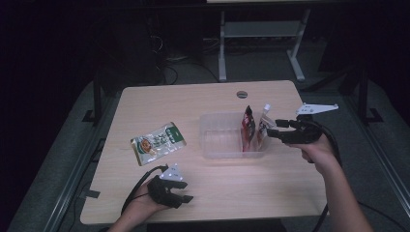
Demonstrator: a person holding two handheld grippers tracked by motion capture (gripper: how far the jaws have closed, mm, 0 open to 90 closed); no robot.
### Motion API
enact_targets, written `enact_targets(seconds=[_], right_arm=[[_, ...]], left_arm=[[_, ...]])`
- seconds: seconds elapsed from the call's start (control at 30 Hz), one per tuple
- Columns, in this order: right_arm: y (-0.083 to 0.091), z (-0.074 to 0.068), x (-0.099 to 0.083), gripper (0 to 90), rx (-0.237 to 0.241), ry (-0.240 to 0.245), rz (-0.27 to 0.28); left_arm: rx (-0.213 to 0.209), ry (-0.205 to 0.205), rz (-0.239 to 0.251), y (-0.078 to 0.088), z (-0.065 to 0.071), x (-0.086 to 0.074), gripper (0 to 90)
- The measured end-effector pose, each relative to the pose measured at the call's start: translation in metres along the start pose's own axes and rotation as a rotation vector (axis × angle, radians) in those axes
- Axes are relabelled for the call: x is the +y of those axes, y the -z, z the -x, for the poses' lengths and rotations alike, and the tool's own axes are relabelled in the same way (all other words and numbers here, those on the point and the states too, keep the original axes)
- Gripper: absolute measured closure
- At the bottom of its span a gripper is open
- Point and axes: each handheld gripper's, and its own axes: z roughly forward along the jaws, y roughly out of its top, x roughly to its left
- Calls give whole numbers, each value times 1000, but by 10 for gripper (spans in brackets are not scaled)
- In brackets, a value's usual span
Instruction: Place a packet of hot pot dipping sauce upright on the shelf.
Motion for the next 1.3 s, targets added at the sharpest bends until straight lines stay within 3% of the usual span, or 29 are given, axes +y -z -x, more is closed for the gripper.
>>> enact_targets(seconds=[0.37,0.57,0.73,0.97,1.17,1.27,1.3], right_arm=[[11,-25,-25,355,-94,42,-49],[14,-41,-45,353,-86,48,-68],[9,-61,-59,349,-49,60,-80],[-22,-89,-65,349,45,112,-92],[-52,-112,-73,345,121,176,-181],[-62,-120,-75,342,144,205,-215],[-65,-122,-76,342,155,213,-220]], left_arm=[[16,13,13,13,-10,-8,404],[34,23,19,21,-17,-12,395],[50,34,21,26,-25,-17,381],[71,57,27,31,-32,-23,378],[92,63,25,36,-40,-27,378],[103,92,40,38,-41,-29,377],[113,72,27,40,-43,-30,378]])
